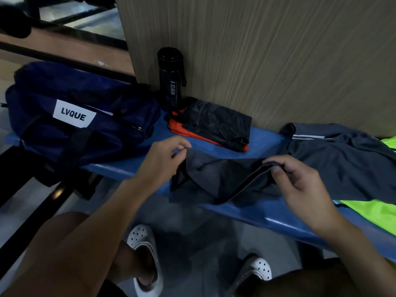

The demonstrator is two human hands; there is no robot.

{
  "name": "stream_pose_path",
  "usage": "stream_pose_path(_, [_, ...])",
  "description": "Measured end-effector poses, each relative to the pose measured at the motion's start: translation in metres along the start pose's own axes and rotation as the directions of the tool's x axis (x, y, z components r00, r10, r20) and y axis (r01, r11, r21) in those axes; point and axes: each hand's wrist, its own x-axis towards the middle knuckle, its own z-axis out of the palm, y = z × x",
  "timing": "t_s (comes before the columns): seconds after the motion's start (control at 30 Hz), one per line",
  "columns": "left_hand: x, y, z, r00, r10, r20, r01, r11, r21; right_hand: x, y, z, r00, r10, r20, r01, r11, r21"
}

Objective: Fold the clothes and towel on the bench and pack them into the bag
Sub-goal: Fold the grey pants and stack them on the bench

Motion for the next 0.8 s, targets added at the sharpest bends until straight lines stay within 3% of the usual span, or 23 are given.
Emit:
stream_pose_path(0.1, [0.001,-0.007,0.000,0.992,-0.085,0.090,0.078,0.994,0.078,-0.002,-0.001,-0.002,1.000,0.020,0.020,-0.021,0.999,0.025])
stream_pose_path(0.23, [0.005,-0.022,-0.002,0.974,-0.225,-0.005,0.223,0.964,0.142,-0.006,-0.003,-0.004,1.000,0.007,0.008,-0.007,0.999,0.038])
stream_pose_path(0.4, [0.006,-0.029,0.002,0.926,-0.331,0.181,0.260,0.907,0.332,-0.006,-0.005,-0.010,1.000,0.017,0.005,-0.018,0.997,0.070])
stream_pose_path(0.5, [0.005,-0.026,0.006,0.927,-0.333,0.174,0.263,0.905,0.333,-0.006,-0.011,-0.015,1.000,0.017,0.013,-0.018,0.996,0.084])
stream_pose_path(0.63, [0.009,-0.010,0.009,0.983,-0.185,-0.016,0.185,0.977,0.109,-0.006,-0.016,-0.020,0.999,0.012,0.036,-0.015,0.996,0.086])
stream_pose_path(0.8, [0.019,0.031,0.009,0.989,0.072,-0.130,-0.099,0.972,-0.213,-0.002,-0.022,-0.016,0.992,0.006,0.129,-0.013,0.999,0.053])
